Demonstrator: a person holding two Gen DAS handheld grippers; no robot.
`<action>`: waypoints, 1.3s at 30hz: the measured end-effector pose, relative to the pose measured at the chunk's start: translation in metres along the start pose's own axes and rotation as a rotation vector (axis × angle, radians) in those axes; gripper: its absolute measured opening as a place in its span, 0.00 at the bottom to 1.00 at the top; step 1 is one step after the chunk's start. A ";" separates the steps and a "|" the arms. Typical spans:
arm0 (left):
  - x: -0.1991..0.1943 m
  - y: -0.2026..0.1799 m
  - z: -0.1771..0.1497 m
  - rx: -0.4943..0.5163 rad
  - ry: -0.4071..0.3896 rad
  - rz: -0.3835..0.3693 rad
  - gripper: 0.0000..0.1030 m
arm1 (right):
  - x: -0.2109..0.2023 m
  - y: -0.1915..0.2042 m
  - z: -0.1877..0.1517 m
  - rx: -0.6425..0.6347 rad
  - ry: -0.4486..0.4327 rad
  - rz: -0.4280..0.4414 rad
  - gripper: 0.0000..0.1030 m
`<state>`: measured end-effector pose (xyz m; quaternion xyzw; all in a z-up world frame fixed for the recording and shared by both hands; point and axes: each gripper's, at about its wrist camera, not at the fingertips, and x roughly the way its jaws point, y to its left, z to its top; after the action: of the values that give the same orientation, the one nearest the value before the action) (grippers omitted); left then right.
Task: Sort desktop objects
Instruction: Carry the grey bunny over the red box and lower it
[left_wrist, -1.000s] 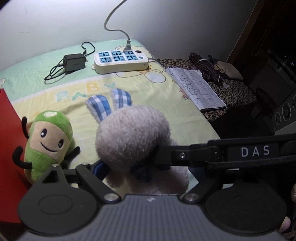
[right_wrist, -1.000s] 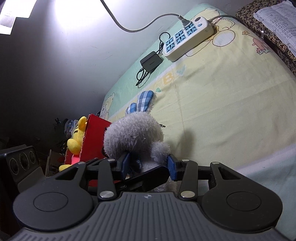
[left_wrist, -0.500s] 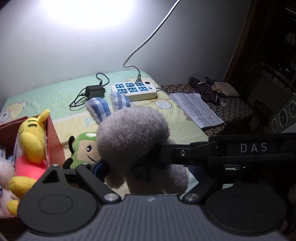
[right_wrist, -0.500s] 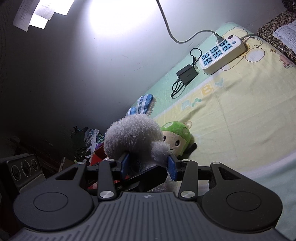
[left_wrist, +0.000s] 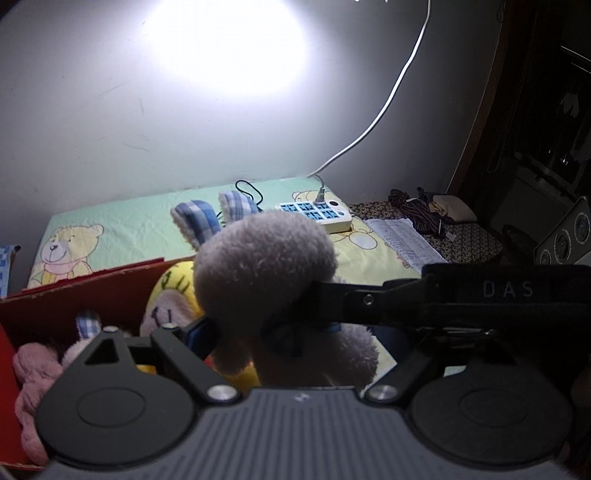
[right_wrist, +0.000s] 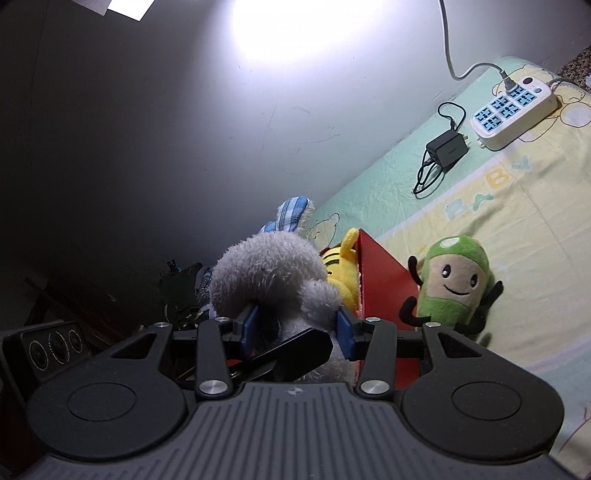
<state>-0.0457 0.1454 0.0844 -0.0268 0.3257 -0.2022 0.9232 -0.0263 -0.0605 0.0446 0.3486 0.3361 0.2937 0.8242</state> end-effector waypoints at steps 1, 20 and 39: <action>-0.003 0.007 0.001 0.001 -0.003 -0.002 0.85 | 0.006 0.006 -0.002 0.008 -0.004 -0.002 0.46; 0.023 0.111 -0.012 -0.072 0.081 -0.161 0.86 | 0.082 0.039 -0.030 0.028 -0.073 -0.192 0.43; 0.029 0.148 -0.033 -0.114 0.128 -0.166 0.90 | 0.122 0.049 -0.040 -0.063 0.041 -0.268 0.42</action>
<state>0.0073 0.2724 0.0143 -0.0930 0.3917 -0.2605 0.8776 0.0045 0.0706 0.0185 0.2686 0.3868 0.1986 0.8595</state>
